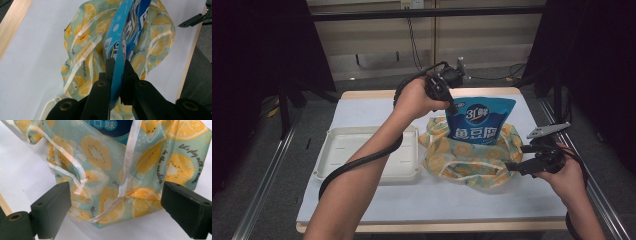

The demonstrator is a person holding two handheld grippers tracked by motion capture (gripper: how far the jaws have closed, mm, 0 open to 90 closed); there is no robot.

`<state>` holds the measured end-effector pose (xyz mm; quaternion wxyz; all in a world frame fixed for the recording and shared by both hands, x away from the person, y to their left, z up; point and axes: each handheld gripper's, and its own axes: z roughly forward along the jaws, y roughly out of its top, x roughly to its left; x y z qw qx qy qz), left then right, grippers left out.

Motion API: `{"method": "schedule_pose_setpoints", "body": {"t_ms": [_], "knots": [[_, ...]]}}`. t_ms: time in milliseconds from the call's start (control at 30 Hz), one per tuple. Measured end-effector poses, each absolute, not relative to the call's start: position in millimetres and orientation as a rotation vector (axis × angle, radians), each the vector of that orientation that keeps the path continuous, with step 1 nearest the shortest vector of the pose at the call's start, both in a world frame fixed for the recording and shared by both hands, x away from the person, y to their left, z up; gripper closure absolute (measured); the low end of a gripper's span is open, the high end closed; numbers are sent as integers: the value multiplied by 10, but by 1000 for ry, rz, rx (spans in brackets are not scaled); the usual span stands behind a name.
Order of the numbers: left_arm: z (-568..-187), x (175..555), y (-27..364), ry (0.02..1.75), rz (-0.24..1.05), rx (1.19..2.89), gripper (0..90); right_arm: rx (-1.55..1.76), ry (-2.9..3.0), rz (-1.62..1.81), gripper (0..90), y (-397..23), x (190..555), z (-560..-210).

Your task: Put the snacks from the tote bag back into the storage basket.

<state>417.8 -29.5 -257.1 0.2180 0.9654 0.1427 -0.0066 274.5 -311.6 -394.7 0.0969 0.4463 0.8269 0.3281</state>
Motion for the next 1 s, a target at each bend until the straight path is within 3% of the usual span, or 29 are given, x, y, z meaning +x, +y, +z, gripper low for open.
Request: {"method": "schedule_pose_setpoints", "body": {"t_ms": [200,500,767,1000], "knots": [[-2581,4228,-356,349,-18,2660,641,1332,2448,967,92,-3122,2744,-3952],[-2633,4244,-562,295,-52,2635,602,1324,2449,976,92,-3138,2747,-3963],[-2631,4263,-649,266,-51,2642,749,1330,2453,961,92,-3122,2754,-3987],[-2638,4238,-718,207,-32,2664,788,1321,2455,966,92,-3101,2755,-3983]]}}
